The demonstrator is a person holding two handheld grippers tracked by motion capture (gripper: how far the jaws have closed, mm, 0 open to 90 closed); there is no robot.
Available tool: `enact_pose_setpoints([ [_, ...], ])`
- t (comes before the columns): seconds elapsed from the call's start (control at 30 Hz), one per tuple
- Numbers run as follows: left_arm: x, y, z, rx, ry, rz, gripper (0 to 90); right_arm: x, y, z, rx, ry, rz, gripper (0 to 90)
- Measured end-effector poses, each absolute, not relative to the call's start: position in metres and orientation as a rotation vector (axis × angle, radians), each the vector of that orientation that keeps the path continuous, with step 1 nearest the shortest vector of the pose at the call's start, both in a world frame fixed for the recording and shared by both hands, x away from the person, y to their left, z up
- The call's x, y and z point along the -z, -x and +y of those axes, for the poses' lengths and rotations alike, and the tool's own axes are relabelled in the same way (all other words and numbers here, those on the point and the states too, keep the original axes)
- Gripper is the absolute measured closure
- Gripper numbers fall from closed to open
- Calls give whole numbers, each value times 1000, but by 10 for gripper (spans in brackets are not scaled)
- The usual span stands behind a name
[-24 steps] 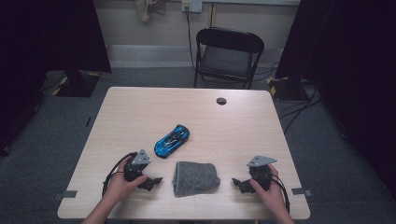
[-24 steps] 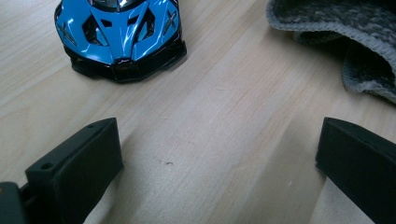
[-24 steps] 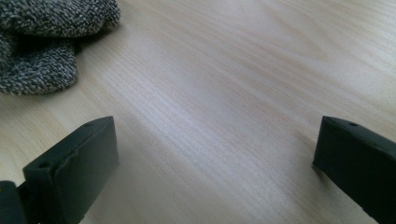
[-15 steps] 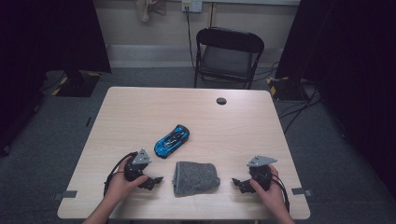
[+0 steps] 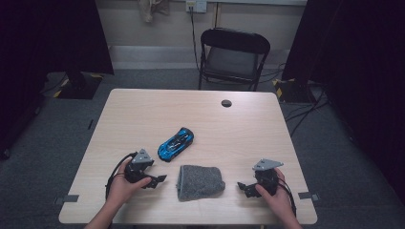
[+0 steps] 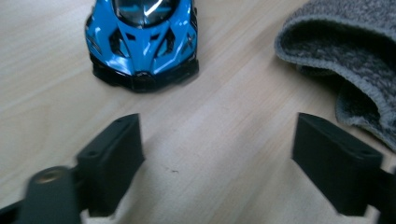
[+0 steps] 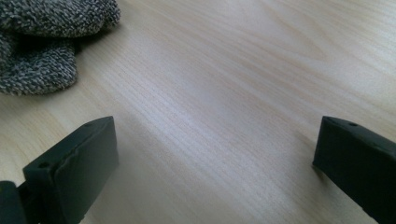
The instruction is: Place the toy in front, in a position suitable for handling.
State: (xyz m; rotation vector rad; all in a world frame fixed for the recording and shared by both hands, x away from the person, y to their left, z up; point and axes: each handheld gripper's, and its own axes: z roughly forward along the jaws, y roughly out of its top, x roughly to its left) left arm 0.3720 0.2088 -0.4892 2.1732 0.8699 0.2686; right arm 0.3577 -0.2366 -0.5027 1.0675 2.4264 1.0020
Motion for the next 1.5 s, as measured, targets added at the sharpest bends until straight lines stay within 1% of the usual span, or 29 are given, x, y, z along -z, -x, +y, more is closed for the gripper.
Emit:
enact_pose_setpoints([
  [0.03, 487, -373, 209, -274, -2174, 870, 158, 503, -358, -237, -1002, -1067, 2426, 0],
  [0.13, 482, -376, 210, -295, -2168, 889, 162, 503, -358, -237, -1002, -1067, 2426, 0],
  [0.27, 477, -385, 211, -283, -2135, 930, 158, 503, -358, -237, -1002, -1067, 2427, 0],
  [0.5, 474, -406, 196, -333, -2163, 887, 166, 503, -358, -236, -1000, -1077, 2420, 0],
  [0.67, 470, -423, 188, -362, -2142, 876, 165, 503, -359, -235, -997, -1082, 2419, 0],
  [0.77, 470, -435, 184, -357, -2139, 884, 161, 503, -359, -235, -997, -1082, 2419, 0],
  [0.83, 471, -442, 181, -364, -2149, 885, 161, 503, -359, -235, -997, -1082, 2419, 0],
  [0.97, 478, -455, 174, -311, -2149, 940, 159, 503, -359, -235, -997, -1082, 2419, 0],
  [1.13, 482, -465, 165, -289, -2138, 939, 159, 503, -359, -235, -997, -1082, 2419, 0],
  [1.23, 486, -469, 158, -300, -2176, 927, 159, 503, -359, -235, -997, -1082, 2419, 0],
  [1.4, 494, -474, 152, -309, -2187, 953, 158, 503, -359, -235, -997, -1082, 2418, 0],
  [1.5, 496, -475, 149, -325, -2193, 932, 156, 503, -359, -235, -997, -1082, 2419, 0],
])
